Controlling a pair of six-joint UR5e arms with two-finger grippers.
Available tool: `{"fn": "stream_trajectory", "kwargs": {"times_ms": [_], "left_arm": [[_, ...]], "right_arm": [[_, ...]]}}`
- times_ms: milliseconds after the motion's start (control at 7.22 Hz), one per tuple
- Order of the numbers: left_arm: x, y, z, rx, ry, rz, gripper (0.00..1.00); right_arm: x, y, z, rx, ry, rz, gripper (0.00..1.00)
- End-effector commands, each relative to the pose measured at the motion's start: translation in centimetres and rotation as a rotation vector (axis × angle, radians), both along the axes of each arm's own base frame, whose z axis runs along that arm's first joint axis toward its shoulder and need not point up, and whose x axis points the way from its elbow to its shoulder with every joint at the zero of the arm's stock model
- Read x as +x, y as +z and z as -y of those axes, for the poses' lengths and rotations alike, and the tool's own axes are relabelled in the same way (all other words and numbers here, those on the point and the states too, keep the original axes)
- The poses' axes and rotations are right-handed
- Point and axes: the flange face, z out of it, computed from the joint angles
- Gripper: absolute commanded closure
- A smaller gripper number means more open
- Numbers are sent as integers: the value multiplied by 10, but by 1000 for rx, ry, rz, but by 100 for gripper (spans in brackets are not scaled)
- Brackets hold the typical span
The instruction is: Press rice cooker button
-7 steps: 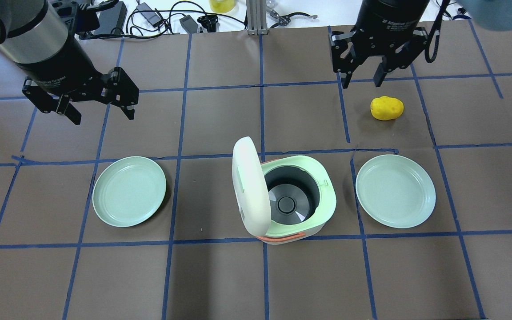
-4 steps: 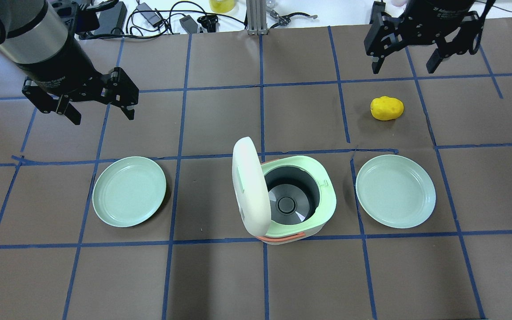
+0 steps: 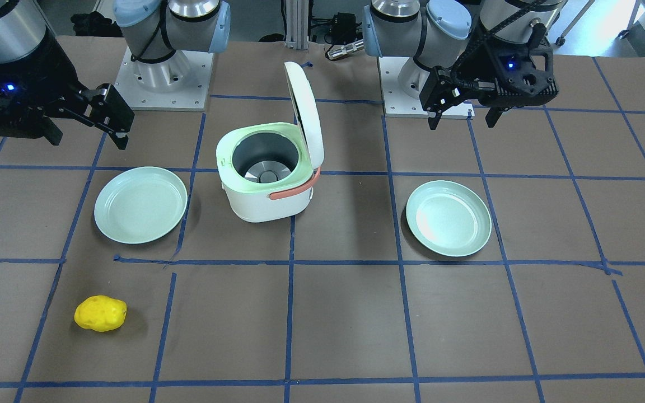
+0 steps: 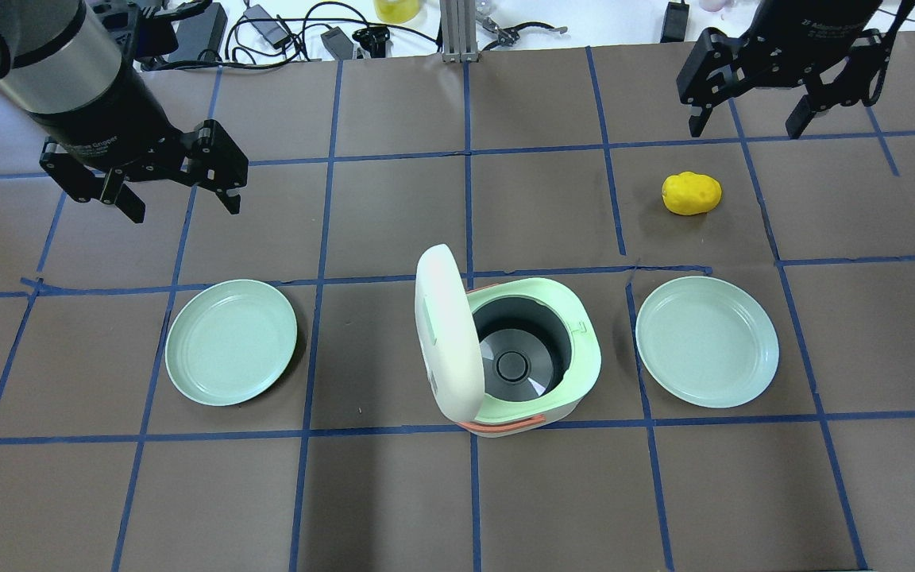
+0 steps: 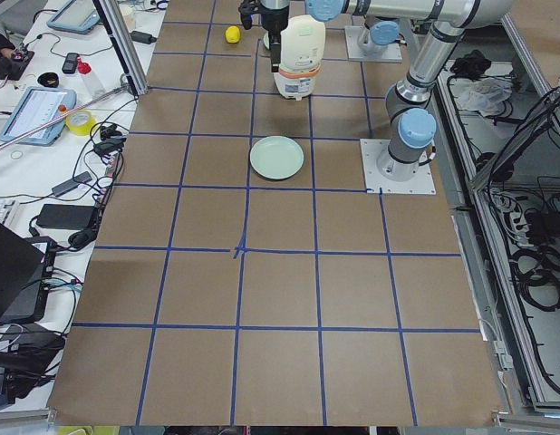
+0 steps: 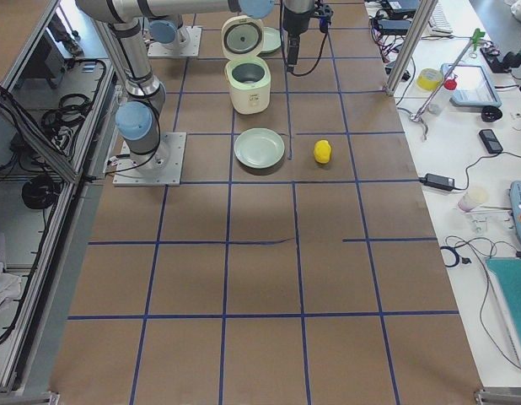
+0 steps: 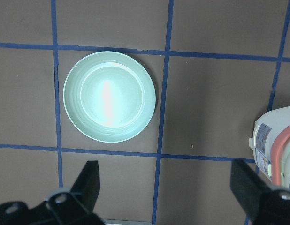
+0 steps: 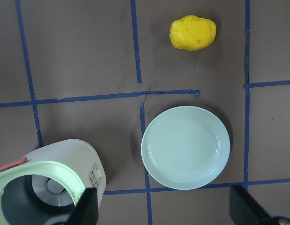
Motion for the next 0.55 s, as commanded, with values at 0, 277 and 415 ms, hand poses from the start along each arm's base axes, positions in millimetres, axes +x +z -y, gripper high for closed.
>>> {"fn": "stream_trajectory", "kwargs": {"times_ms": [0, 277, 415], "left_arm": [[0, 0, 0, 0, 0, 0, 0], [0, 0, 0, 0, 0, 0, 0], [0, 0, 0, 0, 0, 0, 0]], "right_arm": [[-3, -7, -2, 17, -3, -42, 0], [-3, -7, -2, 9, -3, -44, 0], [-4, -8, -2, 14, -3, -49, 0]]}}
